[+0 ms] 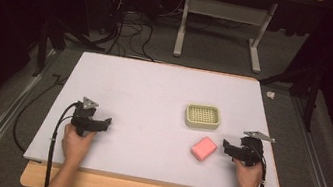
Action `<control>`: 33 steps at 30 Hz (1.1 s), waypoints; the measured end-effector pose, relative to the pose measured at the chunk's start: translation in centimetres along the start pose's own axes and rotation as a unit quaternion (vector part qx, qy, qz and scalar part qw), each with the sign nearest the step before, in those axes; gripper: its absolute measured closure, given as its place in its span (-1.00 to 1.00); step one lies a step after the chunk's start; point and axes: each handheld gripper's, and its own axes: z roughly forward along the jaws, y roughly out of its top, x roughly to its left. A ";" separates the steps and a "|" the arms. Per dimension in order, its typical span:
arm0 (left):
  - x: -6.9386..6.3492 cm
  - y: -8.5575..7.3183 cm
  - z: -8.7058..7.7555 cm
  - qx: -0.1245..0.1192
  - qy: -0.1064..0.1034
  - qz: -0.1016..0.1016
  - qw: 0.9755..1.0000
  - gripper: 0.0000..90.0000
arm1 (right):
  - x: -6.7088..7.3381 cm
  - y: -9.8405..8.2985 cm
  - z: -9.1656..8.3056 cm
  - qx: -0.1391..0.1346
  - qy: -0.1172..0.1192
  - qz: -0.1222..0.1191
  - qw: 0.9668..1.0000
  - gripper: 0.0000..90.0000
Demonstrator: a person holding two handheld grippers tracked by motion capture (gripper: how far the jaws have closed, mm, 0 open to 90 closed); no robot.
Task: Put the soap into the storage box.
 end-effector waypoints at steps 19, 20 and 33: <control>0.0 0.0 0.0 0.000 0.000 0.000 1.000 -0.62 | 0.7 -0.9 -2.8 -0.036 0.047 -0.016 0.998 -0.65; 0.0 0.0 0.0 0.000 0.000 0.000 1.000 -0.62 | 0.7 -0.9 -2.8 -0.036 0.047 -0.016 0.998 -0.65; 0.0 0.0 0.0 0.000 0.000 0.000 1.000 -0.62 | 2.2 -1.4 -4.4 -0.054 0.079 -0.042 0.995 -0.68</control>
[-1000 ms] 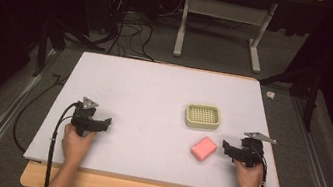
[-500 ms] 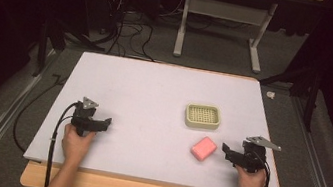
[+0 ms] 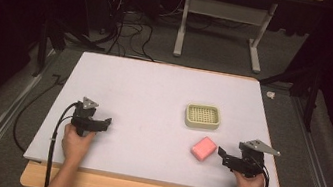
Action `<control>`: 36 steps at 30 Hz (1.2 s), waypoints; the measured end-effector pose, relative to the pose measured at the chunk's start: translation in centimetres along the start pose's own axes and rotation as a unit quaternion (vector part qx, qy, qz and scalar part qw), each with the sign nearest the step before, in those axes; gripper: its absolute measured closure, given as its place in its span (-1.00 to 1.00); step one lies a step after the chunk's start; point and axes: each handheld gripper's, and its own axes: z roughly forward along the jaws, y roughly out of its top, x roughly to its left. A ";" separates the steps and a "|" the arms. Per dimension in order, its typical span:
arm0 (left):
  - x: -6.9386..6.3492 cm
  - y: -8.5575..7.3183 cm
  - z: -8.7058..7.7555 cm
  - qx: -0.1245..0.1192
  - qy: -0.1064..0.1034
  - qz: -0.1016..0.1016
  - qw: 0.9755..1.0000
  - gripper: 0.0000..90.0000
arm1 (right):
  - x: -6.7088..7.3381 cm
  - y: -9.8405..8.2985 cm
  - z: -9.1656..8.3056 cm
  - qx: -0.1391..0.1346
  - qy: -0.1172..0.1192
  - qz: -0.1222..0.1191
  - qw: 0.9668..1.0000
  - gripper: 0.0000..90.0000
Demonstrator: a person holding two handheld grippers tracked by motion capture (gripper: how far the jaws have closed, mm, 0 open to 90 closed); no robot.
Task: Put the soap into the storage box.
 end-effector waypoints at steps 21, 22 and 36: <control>0.0 0.0 0.0 0.000 0.000 0.000 1.000 -0.62 | 2.6 -0.5 0.0 0.003 0.038 -0.037 0.999 -0.73; 0.0 0.0 0.0 0.000 0.000 0.000 1.000 -0.62 | 2.7 -0.5 0.1 0.006 0.040 -0.042 0.998 -0.73; 0.0 0.0 0.0 0.000 0.000 0.000 1.000 -0.62 | 4.5 0.3 1.4 0.021 0.046 -0.075 0.996 -0.74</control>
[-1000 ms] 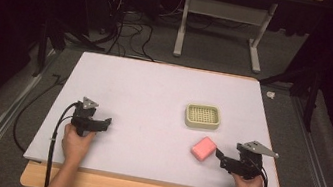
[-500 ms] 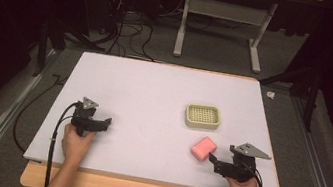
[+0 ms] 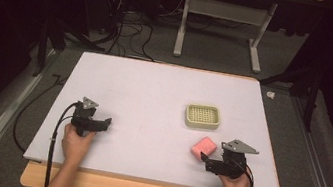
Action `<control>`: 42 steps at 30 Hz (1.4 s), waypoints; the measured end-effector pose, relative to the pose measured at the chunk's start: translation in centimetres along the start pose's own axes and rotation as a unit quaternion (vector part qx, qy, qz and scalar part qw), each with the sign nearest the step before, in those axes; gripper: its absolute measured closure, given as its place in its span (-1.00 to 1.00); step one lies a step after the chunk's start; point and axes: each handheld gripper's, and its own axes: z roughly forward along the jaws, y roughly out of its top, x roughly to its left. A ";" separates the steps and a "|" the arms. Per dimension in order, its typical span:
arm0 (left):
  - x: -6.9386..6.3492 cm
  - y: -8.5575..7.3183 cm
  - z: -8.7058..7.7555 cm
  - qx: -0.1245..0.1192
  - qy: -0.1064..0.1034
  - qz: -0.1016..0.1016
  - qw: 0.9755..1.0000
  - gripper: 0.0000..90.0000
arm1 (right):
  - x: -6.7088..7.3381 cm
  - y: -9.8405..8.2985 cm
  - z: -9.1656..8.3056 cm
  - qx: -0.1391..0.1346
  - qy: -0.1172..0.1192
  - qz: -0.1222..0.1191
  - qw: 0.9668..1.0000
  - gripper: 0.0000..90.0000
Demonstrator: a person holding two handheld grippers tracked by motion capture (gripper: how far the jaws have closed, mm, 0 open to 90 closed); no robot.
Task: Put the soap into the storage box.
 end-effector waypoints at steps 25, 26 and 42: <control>0.0 0.0 0.0 0.000 0.000 0.000 1.000 -0.62 | 0.6 1.6 2.5 0.019 -0.001 -0.030 0.999 -0.74; 0.0 0.0 0.0 0.000 0.000 0.000 1.000 -0.62 | 0.5 1.6 2.7 0.023 0.002 -0.027 0.999 -0.74; 0.0 0.0 0.0 0.000 0.000 0.000 1.000 -0.62 | 0.5 1.4 3.8 0.048 0.014 -0.028 0.998 -0.75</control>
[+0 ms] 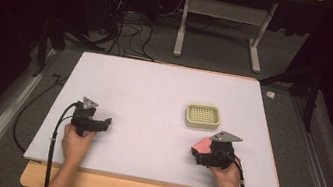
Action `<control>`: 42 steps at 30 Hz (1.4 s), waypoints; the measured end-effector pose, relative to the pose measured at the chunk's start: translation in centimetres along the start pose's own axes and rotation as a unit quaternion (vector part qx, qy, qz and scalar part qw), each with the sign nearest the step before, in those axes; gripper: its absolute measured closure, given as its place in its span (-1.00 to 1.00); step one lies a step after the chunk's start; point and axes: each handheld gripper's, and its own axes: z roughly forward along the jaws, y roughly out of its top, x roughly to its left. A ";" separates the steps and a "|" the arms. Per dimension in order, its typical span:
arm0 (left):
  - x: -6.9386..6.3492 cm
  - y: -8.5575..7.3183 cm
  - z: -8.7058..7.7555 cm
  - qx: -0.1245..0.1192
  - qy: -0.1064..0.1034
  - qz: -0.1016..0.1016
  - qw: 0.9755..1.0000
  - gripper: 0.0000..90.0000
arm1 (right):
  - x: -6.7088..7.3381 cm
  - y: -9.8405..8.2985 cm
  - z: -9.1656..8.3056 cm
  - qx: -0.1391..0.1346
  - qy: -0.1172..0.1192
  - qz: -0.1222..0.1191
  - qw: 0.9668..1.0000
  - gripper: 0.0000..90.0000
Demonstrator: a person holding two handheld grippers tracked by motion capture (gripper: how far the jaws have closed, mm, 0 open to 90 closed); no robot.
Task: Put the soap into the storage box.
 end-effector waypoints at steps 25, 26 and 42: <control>0.0 0.0 0.0 0.000 0.000 0.000 1.000 -0.62 | -0.2 -0.3 0.7 0.026 0.013 0.003 1.000 -0.71; 0.0 0.0 0.0 0.000 0.000 0.000 1.000 -0.62 | -0.2 -0.3 0.7 0.025 0.016 0.006 1.000 -0.70; 0.0 0.0 0.0 0.000 0.000 0.000 1.000 -0.62 | -1.0 -0.2 -0.2 0.002 0.033 0.039 0.999 -0.70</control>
